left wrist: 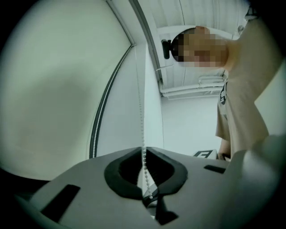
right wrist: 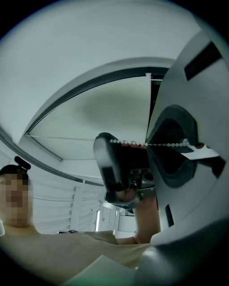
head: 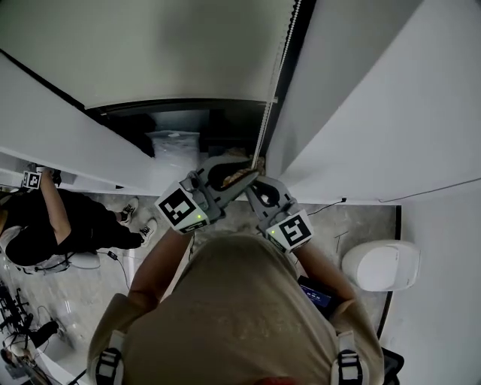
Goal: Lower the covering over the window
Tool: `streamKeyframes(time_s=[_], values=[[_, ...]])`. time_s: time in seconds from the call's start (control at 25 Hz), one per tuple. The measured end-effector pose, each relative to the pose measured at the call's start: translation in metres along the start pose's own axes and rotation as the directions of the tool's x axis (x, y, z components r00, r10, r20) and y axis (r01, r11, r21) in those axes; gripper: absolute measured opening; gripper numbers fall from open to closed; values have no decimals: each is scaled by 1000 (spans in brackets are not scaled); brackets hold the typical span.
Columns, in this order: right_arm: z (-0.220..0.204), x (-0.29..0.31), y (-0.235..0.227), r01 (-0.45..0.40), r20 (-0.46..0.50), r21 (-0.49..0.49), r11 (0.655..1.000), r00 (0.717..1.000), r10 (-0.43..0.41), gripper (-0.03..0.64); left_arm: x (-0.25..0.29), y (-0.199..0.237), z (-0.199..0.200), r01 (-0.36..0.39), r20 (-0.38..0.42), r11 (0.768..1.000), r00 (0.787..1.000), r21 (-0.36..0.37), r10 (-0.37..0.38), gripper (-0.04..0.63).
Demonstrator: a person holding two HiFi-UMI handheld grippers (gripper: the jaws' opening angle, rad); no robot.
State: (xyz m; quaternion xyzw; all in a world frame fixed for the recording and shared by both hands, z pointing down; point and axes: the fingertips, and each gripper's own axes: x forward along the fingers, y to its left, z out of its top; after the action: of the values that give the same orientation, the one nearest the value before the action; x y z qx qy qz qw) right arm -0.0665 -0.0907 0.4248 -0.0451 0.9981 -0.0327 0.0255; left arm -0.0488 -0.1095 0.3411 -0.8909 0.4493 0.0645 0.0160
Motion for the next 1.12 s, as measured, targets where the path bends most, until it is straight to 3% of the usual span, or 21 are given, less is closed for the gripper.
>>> streamKeyframes(time_s=[0.04,0.2,0.28,0.32,0.4,0.52,0.72,0.8,0.88,0.92,1.0,1.12], values=[[2,-4,3,-2,-1,6,1000,1000,2,15,5,-4,1,-4,-18,1000,1000,8,4,21],[6,-18,-4,31,28,17,999,999,-31,17,3,-1,-6,-43,-47,998,998,49,45,15],[17,-23,-9,51,82,20,998,995,-53,155,-5,13,-15,-78,-49,996,996,48,80,15],[27,-23,-10,57,117,24,998,991,-59,160,-9,22,-23,-83,-54,995,995,46,85,15],[46,-18,-10,58,168,24,998,984,-62,160,-15,29,-46,-75,-87,996,993,45,79,15],[57,-8,-13,67,158,6,998,985,-67,158,-15,14,-79,-40,-129,999,991,3,40,15],[55,3,-13,56,114,-12,998,992,-55,98,-17,-10,-83,-22,-96,999,995,-50,17,15],[59,8,-9,55,110,-38,998,993,-50,23,-19,-9,-81,-19,-94,998,996,-60,14,15],[63,12,-6,67,117,-50,996,991,-61,17,-26,-12,-78,15,-78,998,997,-58,-19,15],[60,10,-6,74,115,-49,996,991,-68,15,-32,-15,-79,37,-71,997,997,-73,-42,21],[42,6,-13,81,85,-36,996,993,-78,14,-48,-11,-79,62,-34,991,997,-121,-66,196],[-5,6,-21,74,-25,7,997,997,-74,14,-52,11,-48,36,53,993,998,-109,-30,196]])
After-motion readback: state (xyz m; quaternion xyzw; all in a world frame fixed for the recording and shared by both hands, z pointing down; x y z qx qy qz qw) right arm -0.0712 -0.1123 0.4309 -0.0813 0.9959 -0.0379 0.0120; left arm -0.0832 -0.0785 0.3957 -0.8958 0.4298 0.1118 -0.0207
